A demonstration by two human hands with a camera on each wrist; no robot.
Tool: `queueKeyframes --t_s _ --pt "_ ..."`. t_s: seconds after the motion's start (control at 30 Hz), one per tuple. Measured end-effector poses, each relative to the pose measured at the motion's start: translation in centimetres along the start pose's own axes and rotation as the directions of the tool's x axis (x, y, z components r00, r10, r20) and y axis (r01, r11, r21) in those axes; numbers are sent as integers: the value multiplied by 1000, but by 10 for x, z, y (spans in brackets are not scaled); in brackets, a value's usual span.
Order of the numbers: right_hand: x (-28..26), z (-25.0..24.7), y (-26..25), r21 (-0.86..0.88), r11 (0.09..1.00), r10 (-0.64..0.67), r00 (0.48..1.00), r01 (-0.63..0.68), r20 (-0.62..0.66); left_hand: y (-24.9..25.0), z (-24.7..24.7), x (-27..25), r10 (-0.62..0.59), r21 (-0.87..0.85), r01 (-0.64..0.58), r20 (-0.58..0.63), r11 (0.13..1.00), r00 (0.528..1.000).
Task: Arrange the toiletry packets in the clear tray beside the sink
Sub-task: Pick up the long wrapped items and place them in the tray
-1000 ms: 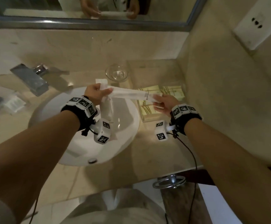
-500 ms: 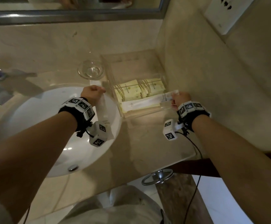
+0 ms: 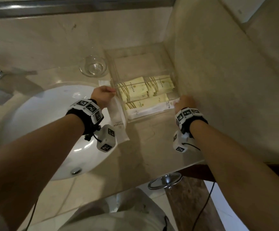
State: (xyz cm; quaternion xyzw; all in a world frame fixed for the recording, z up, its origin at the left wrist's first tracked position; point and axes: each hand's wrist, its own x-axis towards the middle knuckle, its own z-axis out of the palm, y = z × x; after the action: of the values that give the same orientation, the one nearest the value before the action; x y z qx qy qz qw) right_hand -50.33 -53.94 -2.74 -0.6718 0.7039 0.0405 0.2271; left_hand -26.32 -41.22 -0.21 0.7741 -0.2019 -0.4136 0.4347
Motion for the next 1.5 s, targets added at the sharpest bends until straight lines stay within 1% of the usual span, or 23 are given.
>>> queueKeyframes --t_s 0.03,0.1,0.2,0.27,0.37,0.43,0.47,0.53,0.57,0.63,0.7,0.8,0.87,0.9,1.0,1.07,1.17,1.2,1.23,1.3,1.33,1.4,1.5 --pt "0 1 0 -56 998 -5 1000 5 -13 1 0 -1 -4 3 4 -2 1000 1000" --pt "-1 3 -3 -87 996 4 998 -8 -55 3 1 -1 -16 -7 16 2 1000 1000" --pt "-4 3 -9 -34 999 -4 993 0 -117 6 0 -2 -21 -43 21 14 999 1000" --pt "-7 0 -16 8 999 -36 997 37 -73 9 -1 -4 -16 -55 17 22 998 1000" --pt "-18 -1 -31 103 975 -206 976 199 64 14 -1 -8 9 -86 -4 51 996 999" --pt "-31 3 -41 228 926 -332 936 300 118 19 1 -12 23 -135 -12 82 991 996" --pt "-38 4 -47 323 898 -366 916 300 164 23 2 -14 36 -161 -21 92 987 995" --pt "-55 5 -57 463 853 -409 862 243 301 30 4 -17 50 -202 -28 101 979 994" --pt "-62 3 -62 473 854 -420 824 217 380 34 5 -18 54 -214 -32 99 976 994" --pt "-73 2 -68 460 873 -422 724 162 545 38 6 -20 64 -226 -44 83 973 994" --pt "-79 3 -71 482 873 -412 637 72 652 40 7 -20 78 -226 -63 59 972 995" --pt "-82 6 -72 572 820 -451 604 -9 657 40 6 -20 90 -226 -87 2 970 996" --pt "-79 7 -72 589 808 -468 588 -18 660 38 4 -18 92 -226 -102 -55 969 994" --pt "-77 6 -70 568 823 -456 602 5 656 37 4 -17 91 -222 -107 -84 969 992" --pt "-64 1 -61 510 853 -438 681 110 587 35 1 -13 54 -256 -88 -137 963 989" --pt "-58 -9 -53 515 848 -425 739 124 522 34 -1 -11 20 -301 -64 -148 951 989" --pt "-44 -23 -41 434 887 -370 803 157 467 30 -7 -6 0 -209 -33 -157 977 988" --pt "-37 -26 -36 439 892 -337 810 111 480 27 -9 -4 -7 -171 -20 -154 985 988" --pt "-31 -28 -31 489 872 -301 807 17 508 24 -10 -2 -11 -134 -9 -150 991 989" --pt "-24 -32 -21 608 775 -210 838 -172 504 18 -9 0 -27 -50 21 -111 999 994" --pt "-21 -35 -17 645 735 -160 871 -210 465 16 -8 0 -30 -2 30 -79 1000 996" --pt "-14 -38 -11 673 719 -91 937 -173 338 13 -3 0 -37 105 34 19 994 999" --pt "-5 -35 -8 588 806 -40 984 -73 176 11 6 -2 -62 292 19 138 956 989"
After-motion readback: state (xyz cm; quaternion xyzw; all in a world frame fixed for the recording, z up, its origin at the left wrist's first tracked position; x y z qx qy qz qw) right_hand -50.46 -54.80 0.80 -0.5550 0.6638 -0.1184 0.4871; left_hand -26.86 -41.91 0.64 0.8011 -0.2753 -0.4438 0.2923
